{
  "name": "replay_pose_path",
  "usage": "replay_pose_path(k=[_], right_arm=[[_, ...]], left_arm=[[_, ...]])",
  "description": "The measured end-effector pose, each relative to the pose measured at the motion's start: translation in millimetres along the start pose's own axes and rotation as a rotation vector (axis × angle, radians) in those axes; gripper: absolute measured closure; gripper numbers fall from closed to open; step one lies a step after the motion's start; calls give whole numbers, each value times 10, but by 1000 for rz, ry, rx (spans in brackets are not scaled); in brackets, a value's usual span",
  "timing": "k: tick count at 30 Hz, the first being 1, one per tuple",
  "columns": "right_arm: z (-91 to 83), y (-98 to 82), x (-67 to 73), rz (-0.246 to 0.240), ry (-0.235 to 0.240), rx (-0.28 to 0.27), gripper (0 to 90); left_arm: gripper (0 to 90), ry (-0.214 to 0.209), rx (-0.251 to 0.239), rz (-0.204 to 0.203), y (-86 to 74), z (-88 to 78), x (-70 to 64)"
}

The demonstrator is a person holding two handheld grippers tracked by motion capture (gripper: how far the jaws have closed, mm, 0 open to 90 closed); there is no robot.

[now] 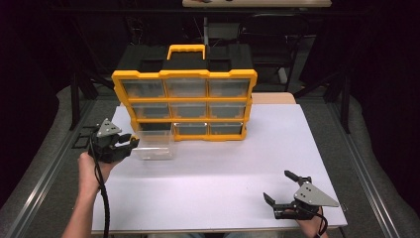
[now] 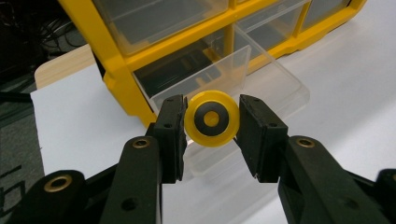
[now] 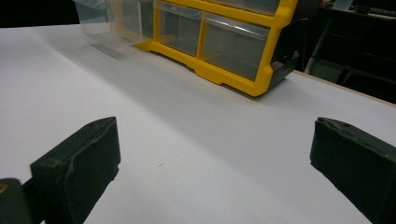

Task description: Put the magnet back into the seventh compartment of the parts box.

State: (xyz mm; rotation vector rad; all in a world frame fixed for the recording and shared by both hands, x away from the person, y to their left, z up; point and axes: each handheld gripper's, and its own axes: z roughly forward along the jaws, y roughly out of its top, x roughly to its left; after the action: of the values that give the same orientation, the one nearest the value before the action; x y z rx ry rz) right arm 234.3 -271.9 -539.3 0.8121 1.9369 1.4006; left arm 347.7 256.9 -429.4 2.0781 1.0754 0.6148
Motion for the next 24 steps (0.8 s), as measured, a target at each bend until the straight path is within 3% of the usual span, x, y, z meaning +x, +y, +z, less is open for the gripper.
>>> replay_pose_path(k=[24], right_arm=[[2, 4, 7, -9, -1, 0, 13]], left_arm=[[625, -35, 3, 10, 179, 264, -72]])
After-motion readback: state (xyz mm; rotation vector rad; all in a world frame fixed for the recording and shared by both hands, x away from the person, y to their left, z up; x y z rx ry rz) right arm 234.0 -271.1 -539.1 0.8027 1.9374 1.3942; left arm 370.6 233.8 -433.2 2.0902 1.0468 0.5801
